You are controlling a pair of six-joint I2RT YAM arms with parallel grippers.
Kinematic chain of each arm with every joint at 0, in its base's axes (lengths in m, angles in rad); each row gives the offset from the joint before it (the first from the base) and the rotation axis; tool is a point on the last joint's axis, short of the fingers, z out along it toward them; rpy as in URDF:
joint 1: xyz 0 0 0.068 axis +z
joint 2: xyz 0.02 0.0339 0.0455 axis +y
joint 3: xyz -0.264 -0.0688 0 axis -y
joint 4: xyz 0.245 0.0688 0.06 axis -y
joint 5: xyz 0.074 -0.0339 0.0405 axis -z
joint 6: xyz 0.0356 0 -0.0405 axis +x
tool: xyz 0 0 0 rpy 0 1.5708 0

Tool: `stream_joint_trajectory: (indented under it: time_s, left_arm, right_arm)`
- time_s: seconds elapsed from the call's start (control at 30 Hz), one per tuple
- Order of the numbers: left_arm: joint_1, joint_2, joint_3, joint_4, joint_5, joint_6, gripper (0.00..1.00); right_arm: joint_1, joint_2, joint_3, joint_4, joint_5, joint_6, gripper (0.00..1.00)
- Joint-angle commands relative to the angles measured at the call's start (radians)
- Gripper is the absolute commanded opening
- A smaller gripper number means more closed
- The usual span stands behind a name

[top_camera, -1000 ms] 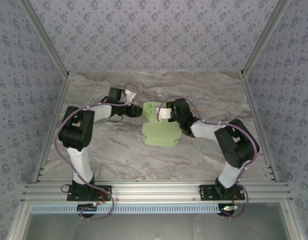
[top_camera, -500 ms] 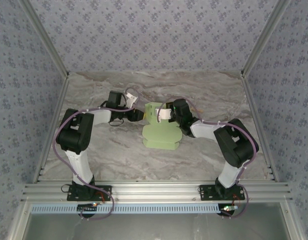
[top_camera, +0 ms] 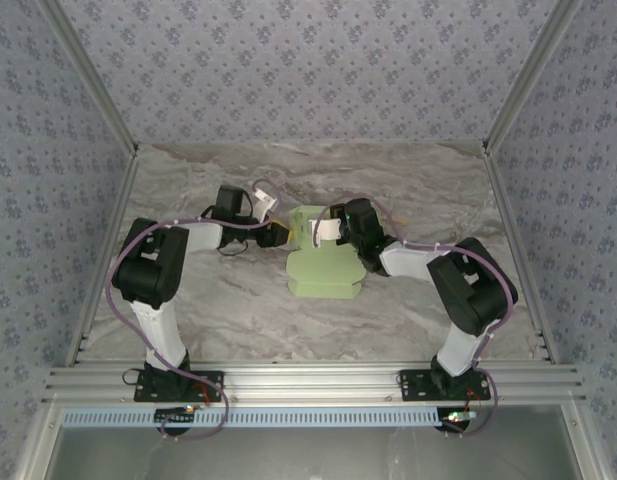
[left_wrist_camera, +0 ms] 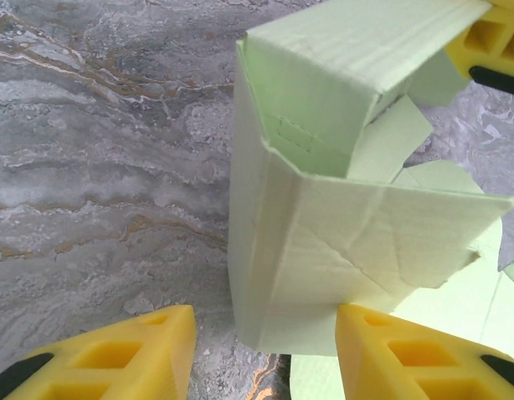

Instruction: Fold the paper box

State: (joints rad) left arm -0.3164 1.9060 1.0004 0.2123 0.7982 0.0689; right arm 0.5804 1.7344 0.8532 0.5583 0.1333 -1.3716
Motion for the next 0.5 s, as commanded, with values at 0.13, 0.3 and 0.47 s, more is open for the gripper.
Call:
stream_joint_trajectory:
  time_s: [0.13,0.3,0.47]
  left_arm:
    - [-0.012,-0.030,-0.031,0.101,0.065,0.048,0.48]
    - [-0.015,-0.031,-0.051,0.121,0.069,0.073,0.48]
    - [-0.015,-0.032,-0.054,0.127,0.064,0.079,0.48]
  right_arm:
    - [0.006,-0.006,-0.032,0.072,-0.030,-0.054,0.00]
    - [0.009,0.009,-0.071,0.172,-0.044,-0.088,0.00]
    - [0.016,0.006,-0.093,0.221,-0.047,-0.116,0.00]
